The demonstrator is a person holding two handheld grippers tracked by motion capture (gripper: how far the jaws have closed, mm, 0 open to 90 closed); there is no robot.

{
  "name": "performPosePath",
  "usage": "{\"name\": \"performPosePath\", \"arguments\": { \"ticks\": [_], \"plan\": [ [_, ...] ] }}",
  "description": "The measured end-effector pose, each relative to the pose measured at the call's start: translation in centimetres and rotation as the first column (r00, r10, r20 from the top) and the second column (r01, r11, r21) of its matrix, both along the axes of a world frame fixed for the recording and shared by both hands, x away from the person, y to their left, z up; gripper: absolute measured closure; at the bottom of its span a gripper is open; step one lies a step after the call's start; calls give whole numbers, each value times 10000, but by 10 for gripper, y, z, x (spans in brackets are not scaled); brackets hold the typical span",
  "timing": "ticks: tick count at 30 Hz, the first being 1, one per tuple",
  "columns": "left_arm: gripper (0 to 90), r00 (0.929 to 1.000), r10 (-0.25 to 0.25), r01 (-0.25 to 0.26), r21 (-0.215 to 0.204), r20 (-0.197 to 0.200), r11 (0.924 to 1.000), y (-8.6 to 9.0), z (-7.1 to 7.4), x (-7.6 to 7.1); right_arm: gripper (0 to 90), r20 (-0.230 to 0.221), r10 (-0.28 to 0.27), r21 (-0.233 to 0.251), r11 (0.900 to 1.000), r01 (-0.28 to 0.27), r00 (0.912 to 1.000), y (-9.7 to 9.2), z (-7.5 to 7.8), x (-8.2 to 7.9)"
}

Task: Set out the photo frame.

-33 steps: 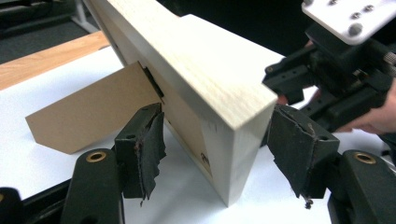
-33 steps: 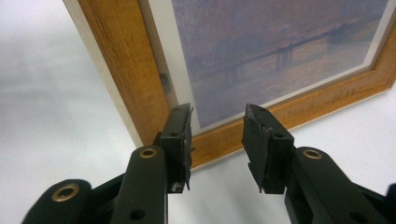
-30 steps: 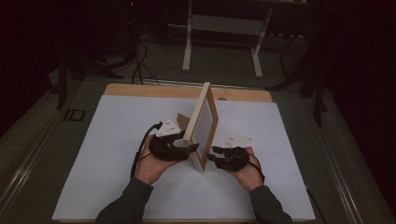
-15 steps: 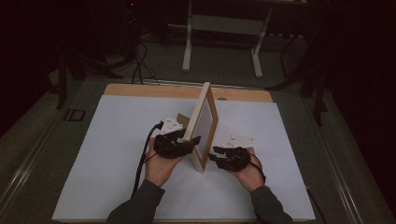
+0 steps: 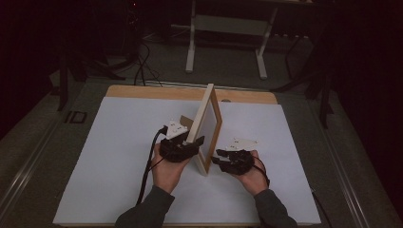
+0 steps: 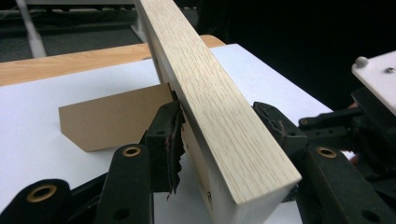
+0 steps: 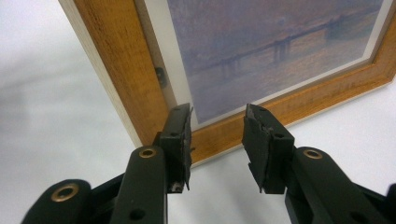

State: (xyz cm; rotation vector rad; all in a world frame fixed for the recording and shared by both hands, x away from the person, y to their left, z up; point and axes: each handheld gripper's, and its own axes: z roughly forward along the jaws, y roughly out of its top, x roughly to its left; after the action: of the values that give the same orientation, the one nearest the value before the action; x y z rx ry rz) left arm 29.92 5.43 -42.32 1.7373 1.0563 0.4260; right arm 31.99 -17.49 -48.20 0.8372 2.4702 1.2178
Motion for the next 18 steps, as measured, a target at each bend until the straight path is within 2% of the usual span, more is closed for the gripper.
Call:
{"name": "performPosePath", "arguments": {
  "ticks": [1, 10, 18],
  "plan": [
    [595, 10000, 78, -78, 23, -22, 10000, 0, 0, 0, 616, -13, -18, 32, 10000, 19, 10000, -1, 0, 0],
    [660, 9994, 279, -276, 173, -184, 9995, 2, 1, 2, 614, -23, -122, 60, 9999, 122, 9999, -5, 0, 0],
    [717, 9990, 261, -255, 164, -353, 9995, 8, 1, 5, 612, 11, -153, 100, 9998, 153, 9999, -6, 1, 1]
  ]
}}
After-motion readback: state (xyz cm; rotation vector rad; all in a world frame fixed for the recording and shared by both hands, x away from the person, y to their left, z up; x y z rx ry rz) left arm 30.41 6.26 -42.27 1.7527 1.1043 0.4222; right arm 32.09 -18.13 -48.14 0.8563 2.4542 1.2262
